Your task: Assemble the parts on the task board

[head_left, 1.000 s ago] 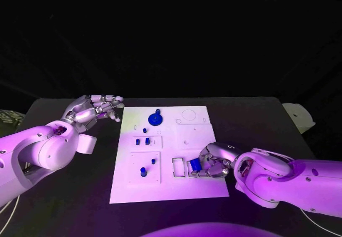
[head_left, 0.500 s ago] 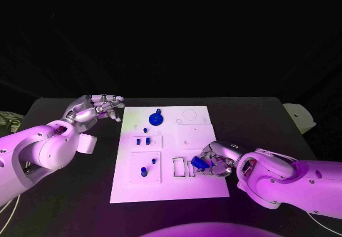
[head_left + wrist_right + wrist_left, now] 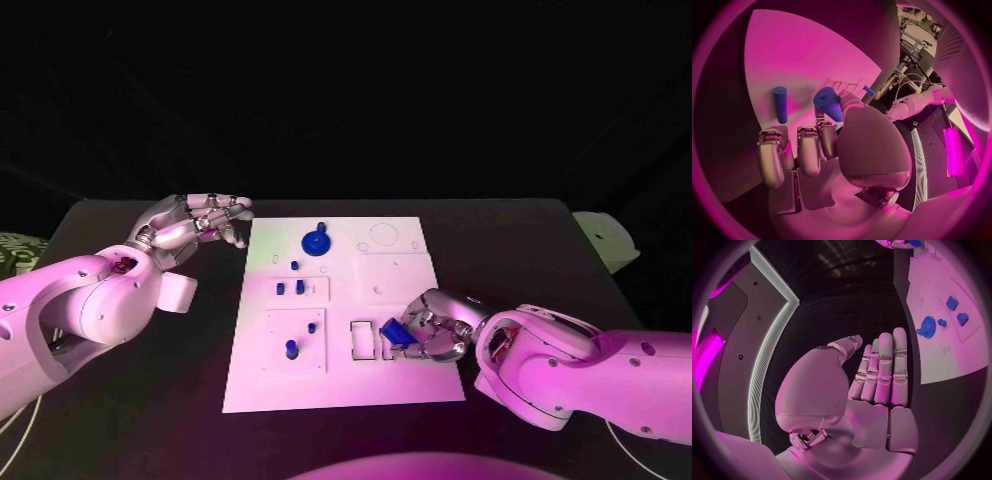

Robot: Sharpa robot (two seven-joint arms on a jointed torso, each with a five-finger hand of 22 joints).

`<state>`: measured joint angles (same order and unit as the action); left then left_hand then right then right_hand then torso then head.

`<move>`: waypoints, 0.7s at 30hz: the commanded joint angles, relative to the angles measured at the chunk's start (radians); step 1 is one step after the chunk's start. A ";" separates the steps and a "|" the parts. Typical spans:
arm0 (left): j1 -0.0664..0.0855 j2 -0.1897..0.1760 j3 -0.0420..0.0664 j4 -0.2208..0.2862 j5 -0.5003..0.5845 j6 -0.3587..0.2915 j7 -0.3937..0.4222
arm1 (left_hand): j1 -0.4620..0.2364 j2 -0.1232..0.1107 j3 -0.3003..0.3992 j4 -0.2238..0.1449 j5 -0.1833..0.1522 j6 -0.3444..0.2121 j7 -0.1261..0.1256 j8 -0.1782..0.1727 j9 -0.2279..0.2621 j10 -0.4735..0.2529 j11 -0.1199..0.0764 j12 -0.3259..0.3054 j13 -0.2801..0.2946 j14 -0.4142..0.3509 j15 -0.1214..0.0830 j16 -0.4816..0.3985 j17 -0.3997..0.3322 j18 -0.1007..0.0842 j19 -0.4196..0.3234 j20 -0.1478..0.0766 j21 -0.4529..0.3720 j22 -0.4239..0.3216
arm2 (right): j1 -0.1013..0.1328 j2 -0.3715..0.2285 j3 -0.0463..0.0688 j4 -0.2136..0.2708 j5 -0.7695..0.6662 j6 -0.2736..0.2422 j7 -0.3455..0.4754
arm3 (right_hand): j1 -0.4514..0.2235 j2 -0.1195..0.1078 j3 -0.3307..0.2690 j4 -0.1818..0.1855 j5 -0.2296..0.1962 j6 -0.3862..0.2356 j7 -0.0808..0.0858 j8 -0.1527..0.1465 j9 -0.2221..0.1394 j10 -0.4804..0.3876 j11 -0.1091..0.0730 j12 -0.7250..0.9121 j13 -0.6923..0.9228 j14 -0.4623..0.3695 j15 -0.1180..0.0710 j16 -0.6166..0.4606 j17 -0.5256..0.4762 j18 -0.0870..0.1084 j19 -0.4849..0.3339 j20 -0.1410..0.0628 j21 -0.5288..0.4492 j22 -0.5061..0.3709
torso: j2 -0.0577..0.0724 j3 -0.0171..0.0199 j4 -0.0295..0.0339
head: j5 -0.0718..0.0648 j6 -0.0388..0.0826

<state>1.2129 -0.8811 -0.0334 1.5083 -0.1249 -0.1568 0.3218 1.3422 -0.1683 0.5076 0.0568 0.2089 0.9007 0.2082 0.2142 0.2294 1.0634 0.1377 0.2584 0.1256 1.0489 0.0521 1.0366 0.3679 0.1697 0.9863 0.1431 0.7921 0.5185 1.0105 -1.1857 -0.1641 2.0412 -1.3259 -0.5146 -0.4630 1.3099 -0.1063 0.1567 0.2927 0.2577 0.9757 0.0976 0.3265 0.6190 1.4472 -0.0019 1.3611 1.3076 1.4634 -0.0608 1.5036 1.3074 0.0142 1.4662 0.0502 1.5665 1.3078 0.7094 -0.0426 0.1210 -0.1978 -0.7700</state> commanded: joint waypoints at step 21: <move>0.000 0.000 0.000 0.003 0.005 0.018 0.003 | -0.001 0.007 0.000 0.005 0.002 -0.005 0.003 -0.004 -0.001 -0.007 -0.002 0.007 -0.001 0.000 0.005 -0.003 -0.001 0.014 0.005 0.003 -0.006 -0.002 | 0.015 0.074 0.004 0.006 0.029 0.012 0.020 | -0.151 0.022 -0.018 0.001 0.063 0.061 -0.038 0.048 0.033 0.021 -0.012 0.010 0.116 0.077 -0.017 0.008 0.100 -0.014 0.105 -0.019 0.004 0.263 | 0.001 0.0002 -0.0012 | 0.016 -0.005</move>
<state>1.2128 -0.8826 -0.0339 1.5086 -0.1248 -0.1552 0.3195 1.3422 -0.1683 0.5076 0.0567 0.2089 0.9007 0.2082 0.2142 0.2295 1.0634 0.1377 0.2622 0.1256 1.0489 0.0521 1.0366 0.3679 0.1696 0.9863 0.1431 0.7921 0.5170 1.0239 -1.1134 -0.1606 2.0447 -1.2742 -0.5157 -0.4481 1.1637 -0.0838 0.1433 0.2938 0.3216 0.9790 0.1112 0.3728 0.6537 1.4580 -0.0124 1.3661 1.3074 1.4665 -0.0720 1.5074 1.3073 0.0141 1.4663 0.0356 1.5664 1.3076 0.7103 -0.0422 0.1203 -0.1828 -0.7745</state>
